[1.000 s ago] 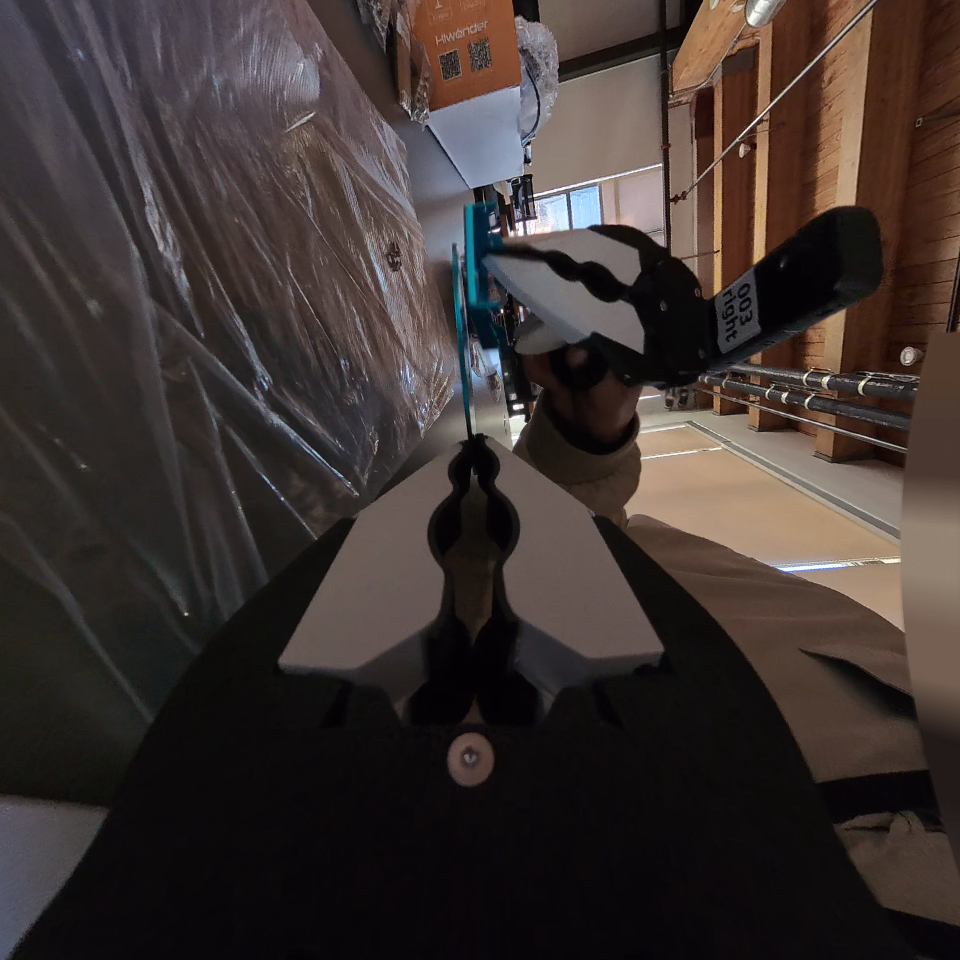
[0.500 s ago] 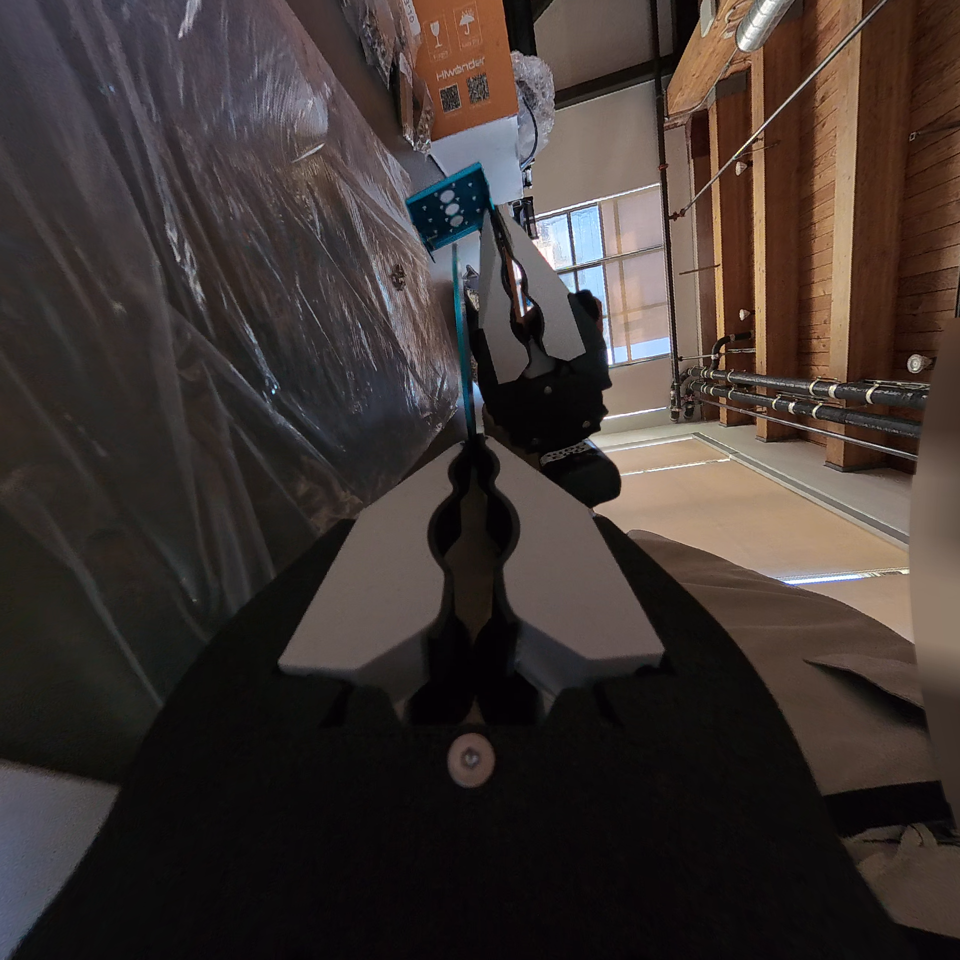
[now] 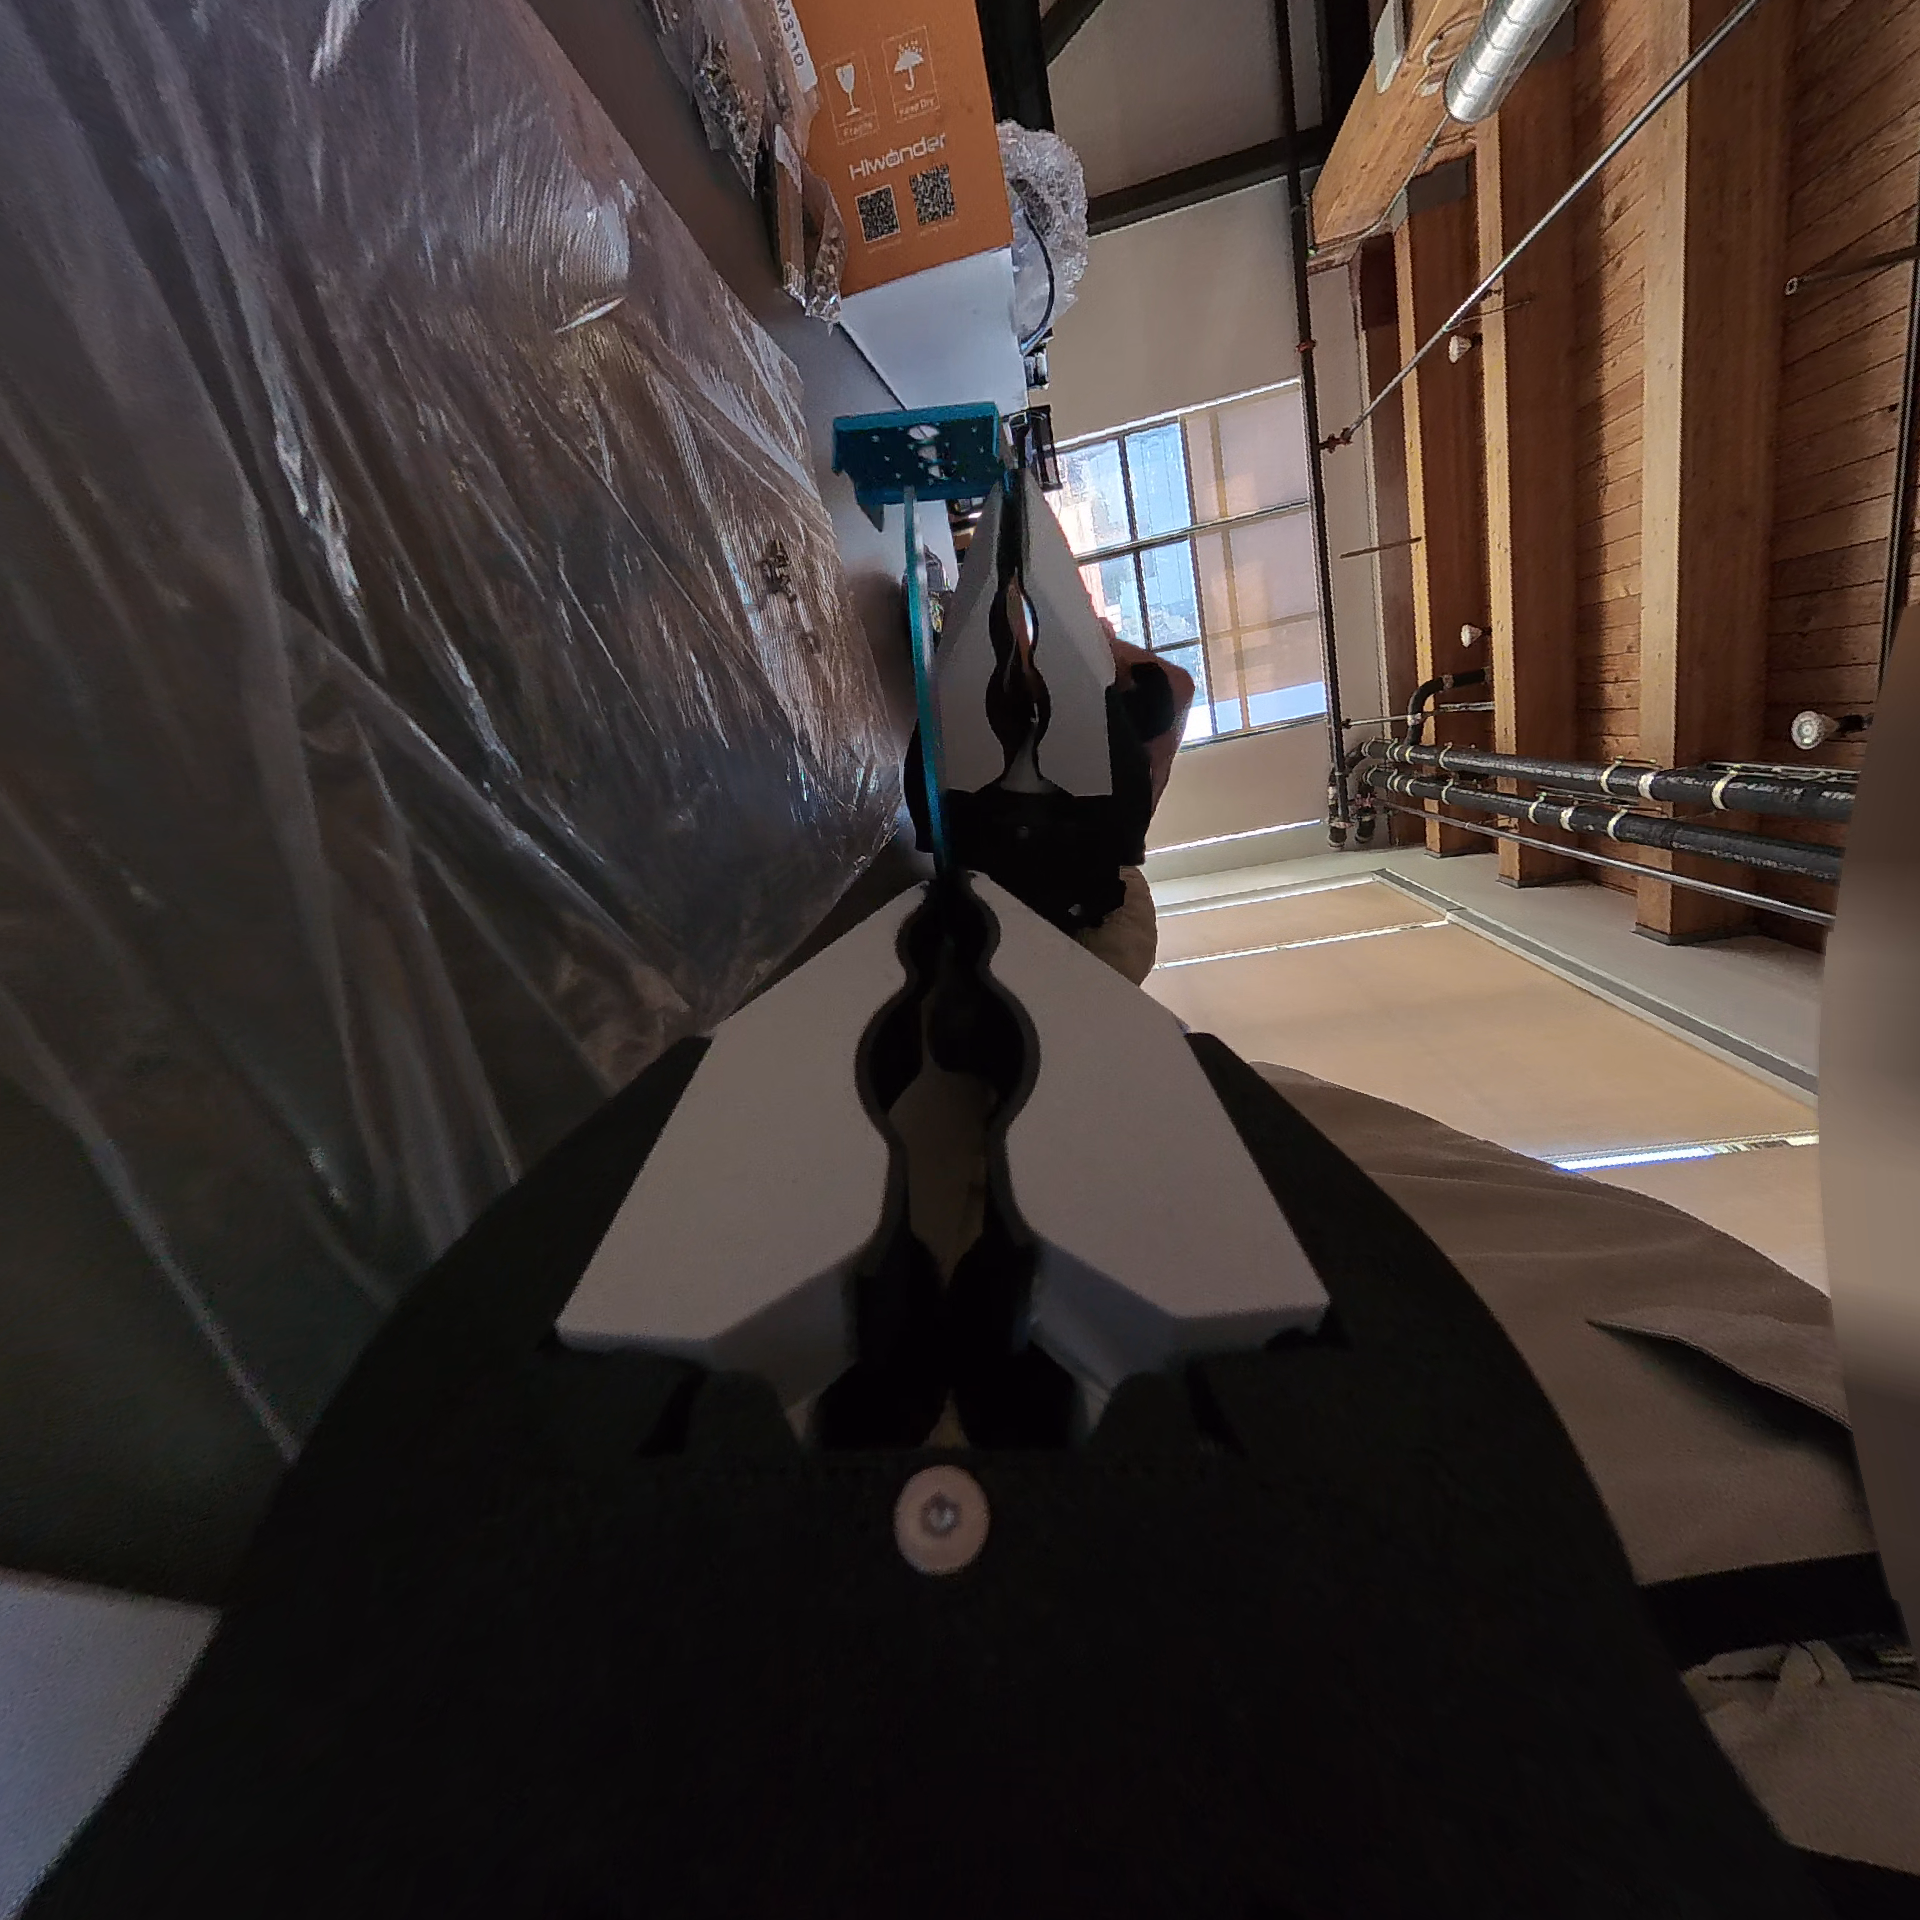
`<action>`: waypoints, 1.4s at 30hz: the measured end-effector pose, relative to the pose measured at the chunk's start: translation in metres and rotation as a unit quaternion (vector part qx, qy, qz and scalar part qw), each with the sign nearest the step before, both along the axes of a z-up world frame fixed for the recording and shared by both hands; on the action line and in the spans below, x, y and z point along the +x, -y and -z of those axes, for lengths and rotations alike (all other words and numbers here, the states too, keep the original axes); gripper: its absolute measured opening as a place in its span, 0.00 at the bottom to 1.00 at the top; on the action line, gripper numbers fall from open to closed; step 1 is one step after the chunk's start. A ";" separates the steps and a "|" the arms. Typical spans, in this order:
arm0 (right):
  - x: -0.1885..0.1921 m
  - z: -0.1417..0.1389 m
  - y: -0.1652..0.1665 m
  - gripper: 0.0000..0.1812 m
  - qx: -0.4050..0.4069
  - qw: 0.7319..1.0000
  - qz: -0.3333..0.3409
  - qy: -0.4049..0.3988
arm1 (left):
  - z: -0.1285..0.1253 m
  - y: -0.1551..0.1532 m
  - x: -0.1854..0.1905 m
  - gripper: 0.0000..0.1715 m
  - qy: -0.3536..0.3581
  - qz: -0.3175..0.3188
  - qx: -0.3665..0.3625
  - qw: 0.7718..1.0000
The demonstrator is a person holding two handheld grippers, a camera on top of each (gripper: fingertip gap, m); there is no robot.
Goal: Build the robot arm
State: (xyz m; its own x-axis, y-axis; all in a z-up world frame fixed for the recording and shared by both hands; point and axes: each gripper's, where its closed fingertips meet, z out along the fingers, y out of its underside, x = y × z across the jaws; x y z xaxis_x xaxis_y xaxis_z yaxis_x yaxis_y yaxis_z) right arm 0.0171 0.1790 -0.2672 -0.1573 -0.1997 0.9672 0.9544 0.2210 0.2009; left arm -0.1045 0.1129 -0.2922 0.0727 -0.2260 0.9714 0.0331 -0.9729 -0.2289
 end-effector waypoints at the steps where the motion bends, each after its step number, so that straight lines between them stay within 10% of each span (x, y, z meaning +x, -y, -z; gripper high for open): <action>1: 0.000 0.002 -0.002 0.00 -0.011 1.000 0.002 -0.001 | 0.000 0.000 0.000 0.00 0.000 0.000 0.000 1.000; 6: 0.008 -0.004 -0.010 0.00 -0.076 0.990 0.020 -0.116 | 0.003 0.000 0.001 0.00 0.002 -0.001 -0.005 1.000; 9: 0.014 -0.001 -0.019 0.00 -0.209 0.937 0.032 -0.279 | 0.001 0.001 0.003 0.00 0.005 0.004 -0.001 1.000; 16: -0.066 0.001 0.033 0.00 -0.609 0.643 -0.033 -0.463 | -0.010 0.008 0.006 0.00 0.035 0.016 0.001 0.999; 21: -0.074 0.004 0.033 0.00 -0.594 0.663 0.010 -0.455 | -0.010 0.012 0.007 0.00 0.046 0.008 -0.006 0.999; 27: -0.089 0.011 0.039 0.00 -0.635 0.605 0.008 -0.480 | -0.008 0.016 0.009 0.00 0.049 0.005 -0.012 0.999; 35: -0.080 0.007 0.034 0.08 -0.601 0.651 0.025 -0.463 | -0.009 0.016 0.009 0.00 0.051 0.005 -0.013 0.999; 40: -0.061 -0.008 0.033 0.13 -0.582 0.630 -0.005 -0.514 | -0.009 0.014 0.007 0.00 0.053 -0.001 -0.016 0.998; 42: -0.053 0.009 0.039 0.12 -0.621 0.574 0.005 -0.533 | -0.010 0.013 0.005 0.00 0.054 -0.004 -0.015 0.998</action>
